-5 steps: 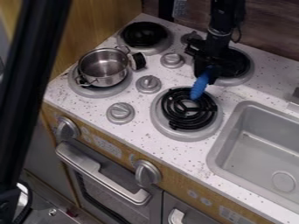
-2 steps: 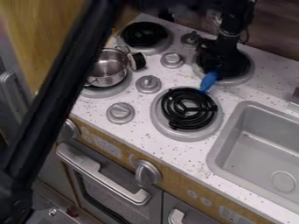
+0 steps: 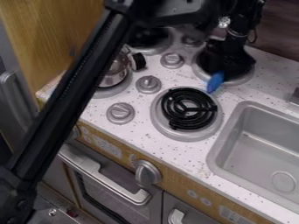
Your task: Move the blue spoon to the top right burner
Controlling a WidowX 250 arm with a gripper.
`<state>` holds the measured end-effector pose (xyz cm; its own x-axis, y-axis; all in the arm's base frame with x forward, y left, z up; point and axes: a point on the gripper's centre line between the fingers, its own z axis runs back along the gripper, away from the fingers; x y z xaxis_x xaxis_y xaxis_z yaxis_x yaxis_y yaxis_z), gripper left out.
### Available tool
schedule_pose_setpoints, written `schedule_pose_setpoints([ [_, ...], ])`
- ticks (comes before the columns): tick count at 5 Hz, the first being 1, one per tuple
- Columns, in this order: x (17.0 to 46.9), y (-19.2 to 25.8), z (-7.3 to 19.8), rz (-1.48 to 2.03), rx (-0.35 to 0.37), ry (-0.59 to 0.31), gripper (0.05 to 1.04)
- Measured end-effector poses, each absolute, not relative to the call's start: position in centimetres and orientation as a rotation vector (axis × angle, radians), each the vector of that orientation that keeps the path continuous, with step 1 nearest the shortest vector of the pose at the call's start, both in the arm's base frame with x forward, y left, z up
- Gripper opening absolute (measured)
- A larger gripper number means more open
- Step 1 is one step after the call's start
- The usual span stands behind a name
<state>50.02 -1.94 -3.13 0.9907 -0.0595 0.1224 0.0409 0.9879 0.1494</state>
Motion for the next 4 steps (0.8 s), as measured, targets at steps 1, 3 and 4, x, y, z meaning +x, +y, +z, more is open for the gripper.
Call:
schedule_pose_setpoints([
  [1, 49.7, -1.9, -3.4, -0.036, 0.147, -0.129, 0.704],
  [3, 45.7, -0.1, -1.5, 0.045, 0.149, -0.104, 0.995],
  [4, 42.9, 2.3, 1.7, 0.116, 0.142, -0.115, 0.995],
])
